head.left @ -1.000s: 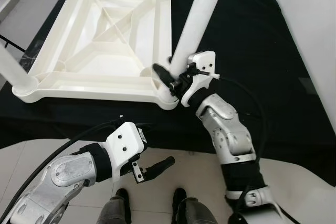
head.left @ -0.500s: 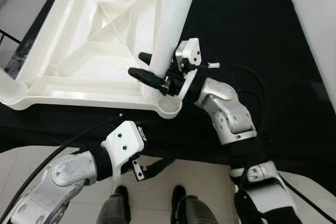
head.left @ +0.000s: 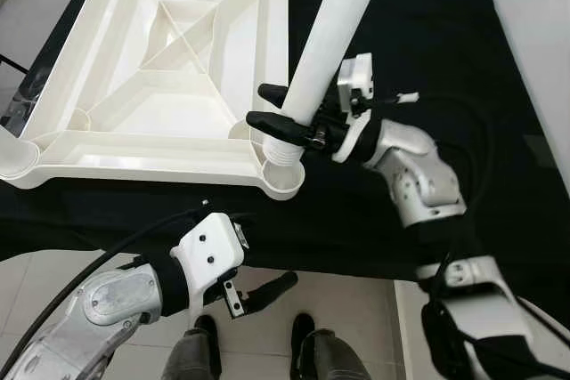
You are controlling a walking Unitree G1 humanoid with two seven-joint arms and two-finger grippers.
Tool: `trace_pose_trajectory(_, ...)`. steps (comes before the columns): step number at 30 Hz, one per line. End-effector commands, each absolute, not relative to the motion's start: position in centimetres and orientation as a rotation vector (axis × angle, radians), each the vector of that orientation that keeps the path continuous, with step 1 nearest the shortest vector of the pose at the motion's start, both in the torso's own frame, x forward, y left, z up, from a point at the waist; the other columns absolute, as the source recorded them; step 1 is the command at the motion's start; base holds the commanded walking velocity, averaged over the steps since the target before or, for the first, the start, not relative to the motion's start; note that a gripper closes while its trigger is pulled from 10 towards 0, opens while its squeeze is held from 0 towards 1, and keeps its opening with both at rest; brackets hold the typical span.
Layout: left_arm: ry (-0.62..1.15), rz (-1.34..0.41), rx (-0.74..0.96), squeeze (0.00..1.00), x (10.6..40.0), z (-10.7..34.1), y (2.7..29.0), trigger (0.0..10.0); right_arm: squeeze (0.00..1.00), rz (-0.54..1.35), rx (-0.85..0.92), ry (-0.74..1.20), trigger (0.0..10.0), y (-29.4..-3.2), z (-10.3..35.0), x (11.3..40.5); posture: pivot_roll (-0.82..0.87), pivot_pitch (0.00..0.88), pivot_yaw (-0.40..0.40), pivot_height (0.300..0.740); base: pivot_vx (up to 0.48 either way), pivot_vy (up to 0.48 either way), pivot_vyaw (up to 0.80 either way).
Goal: Building children table
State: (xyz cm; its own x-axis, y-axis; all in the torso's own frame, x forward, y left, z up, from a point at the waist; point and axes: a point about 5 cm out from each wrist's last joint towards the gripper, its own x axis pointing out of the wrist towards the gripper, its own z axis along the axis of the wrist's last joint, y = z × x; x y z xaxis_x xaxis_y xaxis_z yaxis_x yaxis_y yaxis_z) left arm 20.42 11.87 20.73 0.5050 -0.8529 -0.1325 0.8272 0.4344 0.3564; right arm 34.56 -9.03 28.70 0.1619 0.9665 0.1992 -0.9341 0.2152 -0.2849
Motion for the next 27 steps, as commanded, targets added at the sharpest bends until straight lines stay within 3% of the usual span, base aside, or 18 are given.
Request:
trace_pose_trajectory(1,-0.052,-1.089,0.399,0.0,19.7,20.5,11.6,10.0,0.0,1.408,-0.12,-0.371,10.0,-8.7,28.6,34.4,0.11,0.406,-0.087,0.74,0.0,0.0,0.0)
trace_pose_trajectory(7,-0.026,-1.113,0.406,0.0,19.4,20.3,11.8,10.0,0.0,1.501,-0.13,-0.396,10.0,-7.8,29.5,34.2,0.11,0.414,-0.078,0.74,0.0,0.0,0.0)
trace_pose_trajectory(11,-0.008,-1.138,0.421,0.0,19.2,20.2,12.0,10.0,0.0,1.708,-0.201,-0.354,10.0,-7.1,29.0,32.7,0.11,0.411,-0.075,0.74,0.0,0.0,0.0)
trace_pose_trajectory(23,0.003,-1.183,0.412,0.0,18.8,20.1,11.5,10.0,0.0,1.723,-0.274,-0.368,10.0,-6.8,29.2,33.0,0.11,0.405,-0.063,0.74,0.0,0.0,0.0)
trace_pose_trajectory(24,0.007,-1.203,0.404,0.0,18.6,20.2,11.4,8.5,0.0,1.7,-0.288,-0.373,10.0,-7.1,29.3,33.3,0.12,0.41,-0.057,0.74,0.0,0.0,0.0)
trace_pose_trajectory(27,0.011,-1.213,0.398,0.0,18.5,20.2,11.5,8.5,0.0,1.694,-0.291,-0.373,10.0,-7.2,29.4,33.4,0.13,0.414,-0.054,0.74,0.0,0.0,0.0)
